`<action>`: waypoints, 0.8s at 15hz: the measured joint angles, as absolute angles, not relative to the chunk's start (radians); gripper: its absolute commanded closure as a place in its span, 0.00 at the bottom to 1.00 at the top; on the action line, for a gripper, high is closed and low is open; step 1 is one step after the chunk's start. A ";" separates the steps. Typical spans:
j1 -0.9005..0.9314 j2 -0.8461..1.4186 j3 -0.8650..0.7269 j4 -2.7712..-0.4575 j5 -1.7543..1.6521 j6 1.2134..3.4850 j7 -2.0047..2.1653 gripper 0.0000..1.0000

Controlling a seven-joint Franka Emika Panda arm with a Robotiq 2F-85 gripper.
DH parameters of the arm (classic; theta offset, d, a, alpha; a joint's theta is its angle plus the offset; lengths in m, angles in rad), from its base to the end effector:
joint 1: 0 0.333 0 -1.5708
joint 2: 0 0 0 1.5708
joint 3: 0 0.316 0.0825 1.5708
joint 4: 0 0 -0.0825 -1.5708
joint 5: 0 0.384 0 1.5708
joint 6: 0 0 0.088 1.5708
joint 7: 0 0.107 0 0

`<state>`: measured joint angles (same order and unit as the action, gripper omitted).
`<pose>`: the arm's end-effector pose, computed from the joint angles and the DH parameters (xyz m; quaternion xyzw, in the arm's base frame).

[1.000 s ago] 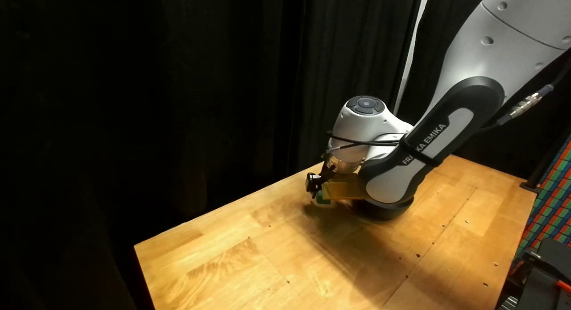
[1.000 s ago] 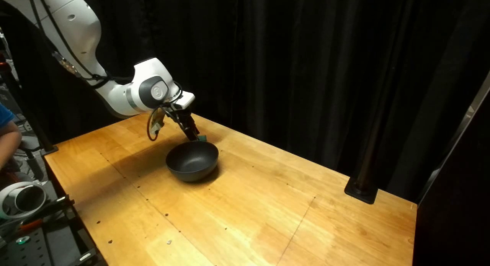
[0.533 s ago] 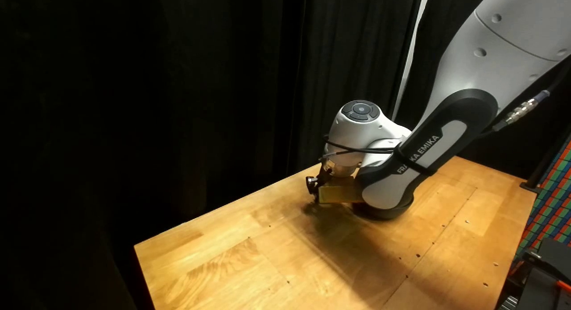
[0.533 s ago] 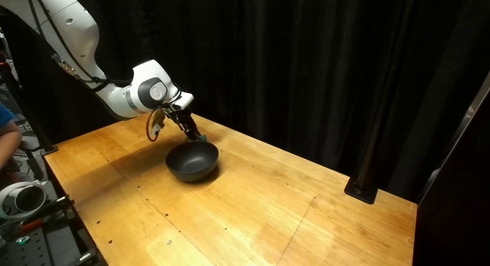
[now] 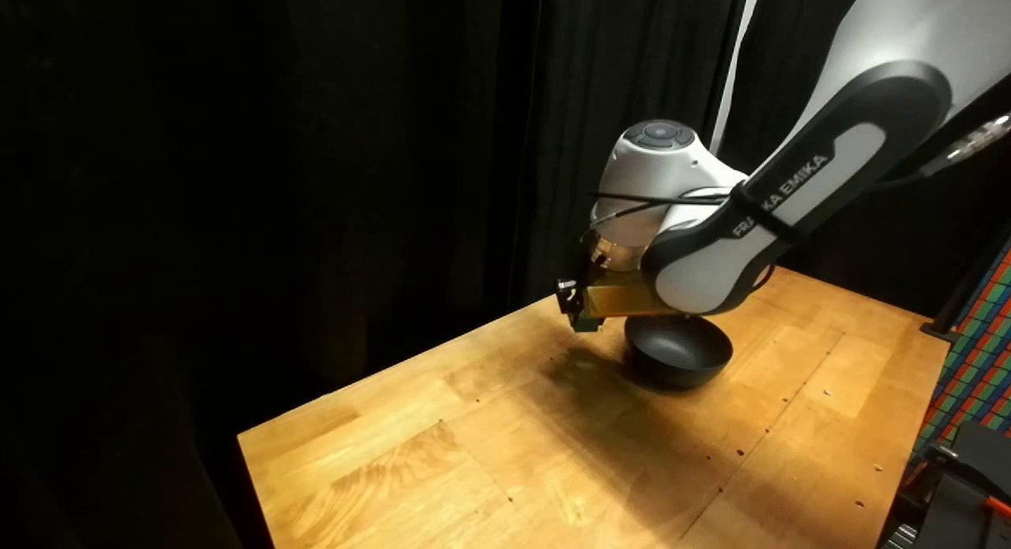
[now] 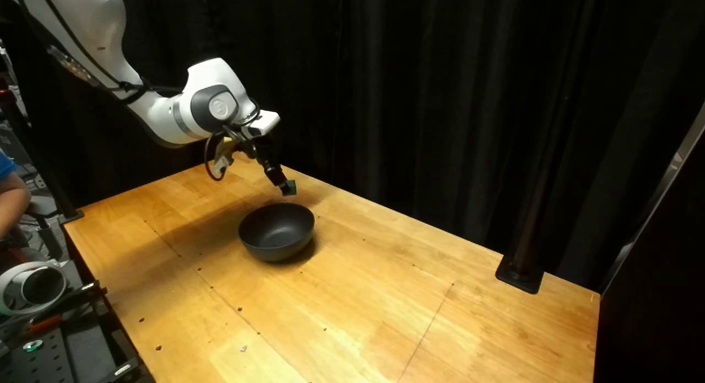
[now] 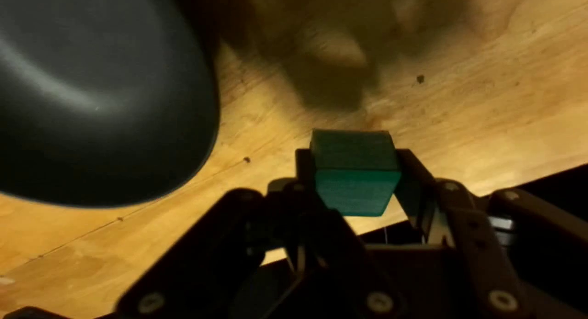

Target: Put the green block inside the black bowl.

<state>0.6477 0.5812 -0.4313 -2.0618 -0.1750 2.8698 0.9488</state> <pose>0.5962 0.1488 0.1970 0.9537 -0.2303 0.1868 0.0498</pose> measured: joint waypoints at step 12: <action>0.250 0.243 -0.185 -2.178 -0.174 2.370 0.744 0.00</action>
